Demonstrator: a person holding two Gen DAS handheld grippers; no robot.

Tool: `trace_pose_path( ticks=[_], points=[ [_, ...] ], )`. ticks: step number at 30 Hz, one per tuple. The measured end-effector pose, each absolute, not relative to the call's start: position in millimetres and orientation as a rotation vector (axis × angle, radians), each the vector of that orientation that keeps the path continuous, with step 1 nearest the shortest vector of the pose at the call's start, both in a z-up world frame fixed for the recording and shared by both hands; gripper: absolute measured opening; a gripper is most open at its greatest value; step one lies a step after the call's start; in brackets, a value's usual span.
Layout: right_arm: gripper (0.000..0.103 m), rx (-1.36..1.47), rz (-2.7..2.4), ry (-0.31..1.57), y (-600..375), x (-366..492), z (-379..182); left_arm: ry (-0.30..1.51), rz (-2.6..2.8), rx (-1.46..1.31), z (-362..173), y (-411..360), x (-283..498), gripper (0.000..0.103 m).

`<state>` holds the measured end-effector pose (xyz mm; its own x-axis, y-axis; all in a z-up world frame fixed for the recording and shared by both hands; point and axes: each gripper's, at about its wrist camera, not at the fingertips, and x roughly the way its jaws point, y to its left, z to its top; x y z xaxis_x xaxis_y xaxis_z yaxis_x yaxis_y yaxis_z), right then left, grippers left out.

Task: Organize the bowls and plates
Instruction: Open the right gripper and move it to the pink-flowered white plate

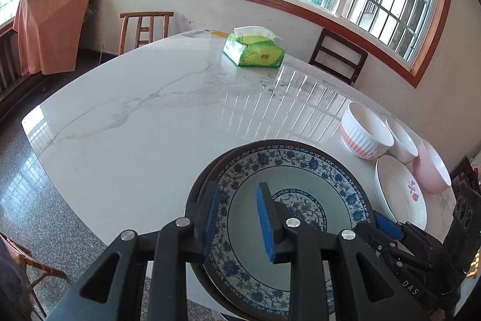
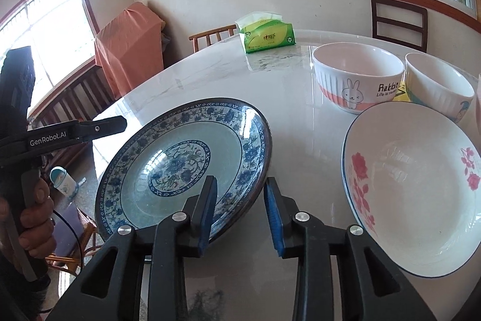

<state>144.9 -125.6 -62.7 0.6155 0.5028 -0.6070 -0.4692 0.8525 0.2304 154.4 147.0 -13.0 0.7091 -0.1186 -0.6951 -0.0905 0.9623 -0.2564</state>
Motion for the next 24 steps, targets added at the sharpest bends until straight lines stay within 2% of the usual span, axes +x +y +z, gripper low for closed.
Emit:
trace_pose_path(
  ticks=[1,3,6,8,10,13,18,21,24],
  points=[
    [0.042,0.064,0.557,0.692,-129,143,-61,0.789,-0.028,-0.305,-14,148,153,0.026],
    [0.046,0.095,0.546,0.648,-135,140,-59,0.797,-0.045,-0.351,-15,150,150,0.030],
    [0.051,0.118,0.536,0.601,-139,136,-56,0.794,-0.046,-0.414,-13,152,142,0.058],
    [0.056,0.130,0.525,0.571,-142,134,-54,0.762,-0.048,-0.433,-9,150,131,0.064],
    [0.061,0.140,0.521,0.540,-144,130,-53,0.750,-0.019,-0.442,-5,144,122,0.077],
    [0.065,0.151,0.514,0.494,-148,125,-51,0.718,-0.092,-0.518,-2,135,104,0.078],
    [0.065,0.168,0.459,0.441,-167,112,-46,0.660,-0.207,-0.463,0,98,77,0.078],
    [0.065,0.222,0.405,0.424,-200,97,-41,0.584,-0.294,-0.548,-3,82,66,0.078],
    [0.065,0.224,0.322,0.395,-239,85,-34,0.607,-0.347,-0.568,-2,60,76,0.078]
  ],
)
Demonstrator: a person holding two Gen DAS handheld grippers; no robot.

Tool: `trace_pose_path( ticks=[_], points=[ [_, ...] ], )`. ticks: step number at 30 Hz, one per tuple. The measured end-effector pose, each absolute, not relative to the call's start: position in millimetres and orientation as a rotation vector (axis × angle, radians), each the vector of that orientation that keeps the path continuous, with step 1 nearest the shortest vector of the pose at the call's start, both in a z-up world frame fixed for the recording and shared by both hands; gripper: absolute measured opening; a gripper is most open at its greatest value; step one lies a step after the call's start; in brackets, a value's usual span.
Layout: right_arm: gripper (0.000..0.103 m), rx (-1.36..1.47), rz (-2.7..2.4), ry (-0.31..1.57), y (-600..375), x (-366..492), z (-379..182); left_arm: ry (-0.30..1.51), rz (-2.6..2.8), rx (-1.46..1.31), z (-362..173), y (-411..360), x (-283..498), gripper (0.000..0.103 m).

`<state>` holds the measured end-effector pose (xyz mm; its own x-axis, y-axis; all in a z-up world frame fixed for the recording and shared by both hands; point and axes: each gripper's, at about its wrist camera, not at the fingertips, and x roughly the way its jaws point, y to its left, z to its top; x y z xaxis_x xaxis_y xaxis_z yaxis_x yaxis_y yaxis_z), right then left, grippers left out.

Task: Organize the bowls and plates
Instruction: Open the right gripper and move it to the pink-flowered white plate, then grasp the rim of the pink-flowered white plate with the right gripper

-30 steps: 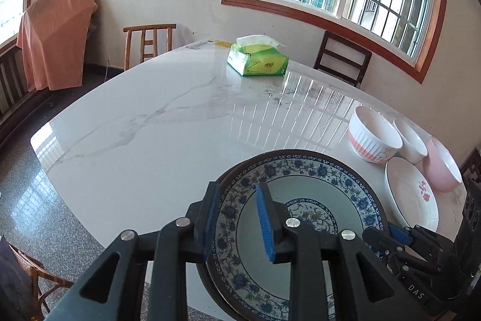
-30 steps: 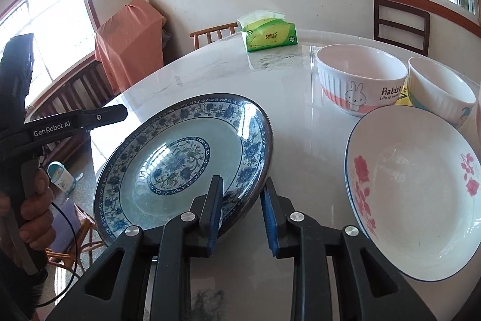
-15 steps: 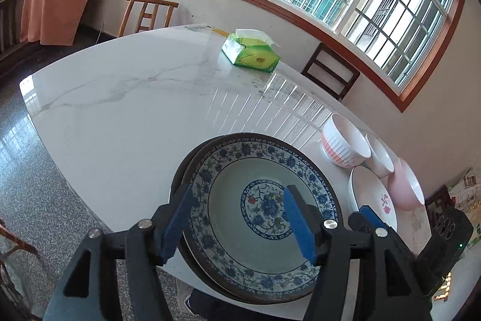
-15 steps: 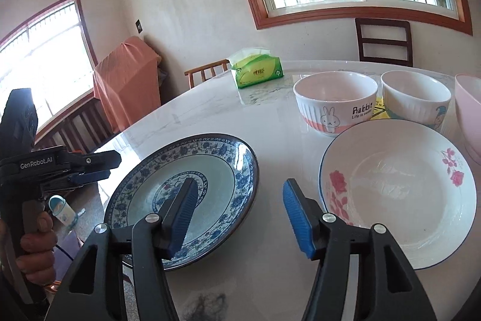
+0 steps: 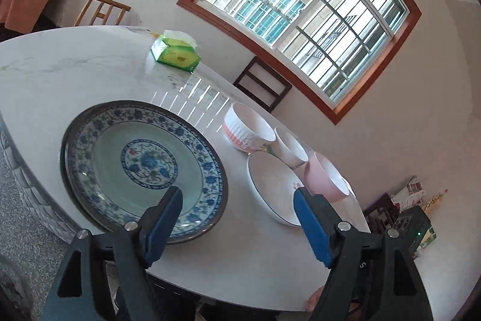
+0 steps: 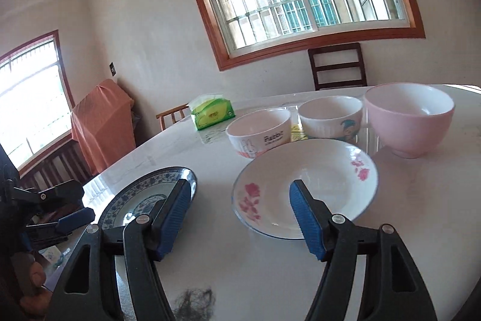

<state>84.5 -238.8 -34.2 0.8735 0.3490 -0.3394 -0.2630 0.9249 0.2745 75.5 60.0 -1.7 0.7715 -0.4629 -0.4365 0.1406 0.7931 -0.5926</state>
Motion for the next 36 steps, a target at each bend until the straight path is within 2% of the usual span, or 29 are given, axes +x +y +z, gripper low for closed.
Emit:
trace_pose_path(
  ticks=[3,7,10,13,18,21,27,32,35,36],
  points=[
    [0.067,0.205,0.253,0.403,-274,86,-32,0.608,-0.368,-0.426,10,23,91,0.078],
    [0.066,0.226,0.253,0.525,-306,114,-37,0.682,-0.340,-0.167,16,-35,131,0.078],
    [0.056,0.273,0.262,0.590,-323,134,-47,0.765,-0.346,-0.146,8,-55,166,0.078],
    [0.051,0.316,0.261,0.604,-331,151,-51,0.764,-0.307,-0.111,-1,-69,194,0.078],
    [0.051,0.244,0.232,0.595,-326,167,-48,0.790,-0.254,-0.133,-17,-76,222,0.078],
    [0.051,0.244,0.239,0.633,-325,175,-53,0.854,-0.270,-0.147,-33,-81,234,0.078],
    [0.050,0.307,0.226,0.720,-335,187,-66,0.871,-0.256,-0.125,-51,-92,241,0.078],
    [0.042,0.283,0.221,0.783,-330,196,-72,0.856,-0.263,-0.124,-56,-94,242,0.078],
    [0.026,0.250,0.217,0.833,-324,202,-77,0.851,-0.244,-0.090,-58,-99,242,0.078],
    [0.017,0.244,0.207,0.841,-323,202,-78,0.852,-0.248,-0.080,-59,-101,243,0.078]
  ],
)
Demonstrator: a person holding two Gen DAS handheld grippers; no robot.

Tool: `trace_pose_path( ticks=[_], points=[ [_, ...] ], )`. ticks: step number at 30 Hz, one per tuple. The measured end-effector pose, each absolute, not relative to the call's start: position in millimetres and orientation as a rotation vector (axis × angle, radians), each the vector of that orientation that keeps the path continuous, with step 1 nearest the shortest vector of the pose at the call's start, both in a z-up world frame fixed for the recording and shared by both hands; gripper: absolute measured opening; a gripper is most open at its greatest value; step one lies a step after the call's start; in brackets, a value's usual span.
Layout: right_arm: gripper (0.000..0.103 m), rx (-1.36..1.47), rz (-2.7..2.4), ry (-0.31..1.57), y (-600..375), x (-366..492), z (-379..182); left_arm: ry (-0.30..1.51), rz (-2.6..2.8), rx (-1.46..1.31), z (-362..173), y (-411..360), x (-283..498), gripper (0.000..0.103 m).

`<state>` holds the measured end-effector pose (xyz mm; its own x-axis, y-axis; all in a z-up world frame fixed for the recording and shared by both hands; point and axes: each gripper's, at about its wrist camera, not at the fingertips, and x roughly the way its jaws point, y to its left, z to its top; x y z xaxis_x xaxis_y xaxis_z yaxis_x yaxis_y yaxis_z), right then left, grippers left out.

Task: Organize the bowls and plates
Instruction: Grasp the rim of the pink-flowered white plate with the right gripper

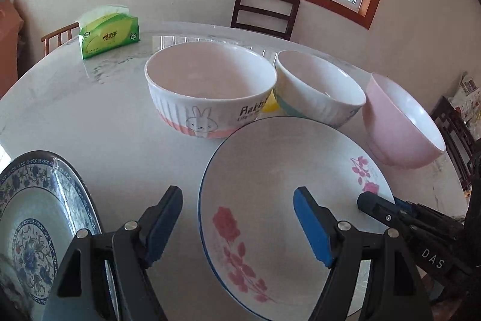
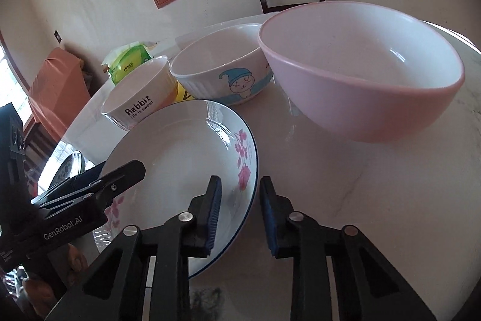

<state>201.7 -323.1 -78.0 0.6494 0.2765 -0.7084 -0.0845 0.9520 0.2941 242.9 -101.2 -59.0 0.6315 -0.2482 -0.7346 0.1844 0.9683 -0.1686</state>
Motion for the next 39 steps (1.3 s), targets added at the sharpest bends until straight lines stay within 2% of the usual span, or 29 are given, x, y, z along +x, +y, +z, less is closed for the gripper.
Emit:
trace_pose_path(
  ticks=[2,3,4,10,26,39],
  points=[
    [0.015,0.237,0.210,0.842,-322,201,-78,0.842,-0.255,-0.061,-58,-105,242,0.076],
    [0.015,0.237,0.211,0.841,-322,200,-78,0.836,-0.262,-0.052,-57,-107,242,0.061],
    [0.016,0.241,0.213,0.841,-323,199,-77,0.843,-0.235,-0.030,-59,-110,242,0.051],
    [0.014,0.264,0.214,0.837,-327,199,-76,0.836,-0.215,-0.098,-60,-96,244,0.032],
    [0.014,0.270,0.212,0.815,-320,173,-73,0.772,-0.205,-0.089,-50,-95,218,0.030],
    [0.014,0.228,0.195,0.774,-307,146,-66,0.796,-0.217,-0.114,-44,-83,195,0.030]
  ],
)
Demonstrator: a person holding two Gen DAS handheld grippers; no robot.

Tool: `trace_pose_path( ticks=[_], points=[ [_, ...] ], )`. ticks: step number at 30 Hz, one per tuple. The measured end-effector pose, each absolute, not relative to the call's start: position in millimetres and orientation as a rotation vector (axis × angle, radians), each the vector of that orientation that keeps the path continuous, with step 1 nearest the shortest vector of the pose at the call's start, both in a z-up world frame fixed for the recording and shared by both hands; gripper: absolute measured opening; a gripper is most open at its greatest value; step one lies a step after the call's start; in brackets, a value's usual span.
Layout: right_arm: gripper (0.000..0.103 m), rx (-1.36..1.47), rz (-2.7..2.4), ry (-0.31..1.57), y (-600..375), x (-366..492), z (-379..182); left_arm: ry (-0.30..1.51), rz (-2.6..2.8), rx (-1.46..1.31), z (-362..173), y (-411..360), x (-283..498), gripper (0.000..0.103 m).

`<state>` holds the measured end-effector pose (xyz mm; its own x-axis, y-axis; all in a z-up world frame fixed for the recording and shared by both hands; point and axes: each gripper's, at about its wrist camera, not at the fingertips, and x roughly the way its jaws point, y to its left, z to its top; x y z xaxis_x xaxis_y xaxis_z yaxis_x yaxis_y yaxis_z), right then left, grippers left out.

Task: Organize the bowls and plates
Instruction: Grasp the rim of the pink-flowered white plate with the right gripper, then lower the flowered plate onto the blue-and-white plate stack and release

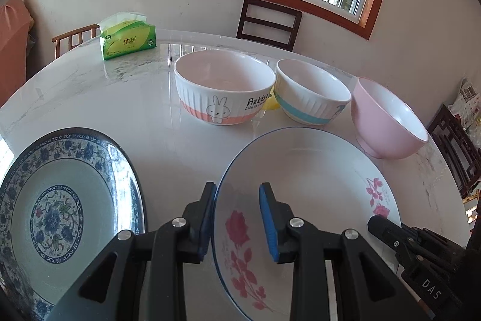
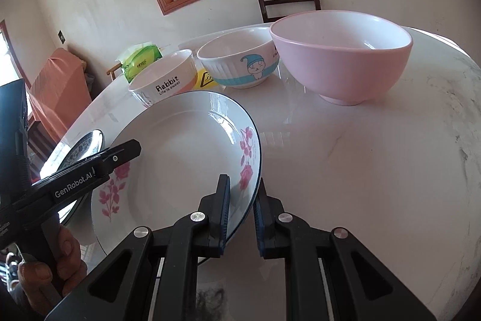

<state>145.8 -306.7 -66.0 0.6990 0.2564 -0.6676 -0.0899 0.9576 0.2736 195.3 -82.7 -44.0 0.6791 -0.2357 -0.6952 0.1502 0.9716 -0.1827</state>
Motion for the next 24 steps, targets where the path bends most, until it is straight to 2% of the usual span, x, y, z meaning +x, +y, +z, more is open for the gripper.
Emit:
trace_pose_path(
  ticks=[11,24],
  points=[
    [0.014,0.193,0.234,0.721,-277,133,-38,0.736,-0.172,-0.129,-13,-52,171,0.030],
    [0.015,0.124,0.348,0.723,-209,136,-24,0.715,-0.072,-0.210,-1,28,154,0.030]
  ],
)
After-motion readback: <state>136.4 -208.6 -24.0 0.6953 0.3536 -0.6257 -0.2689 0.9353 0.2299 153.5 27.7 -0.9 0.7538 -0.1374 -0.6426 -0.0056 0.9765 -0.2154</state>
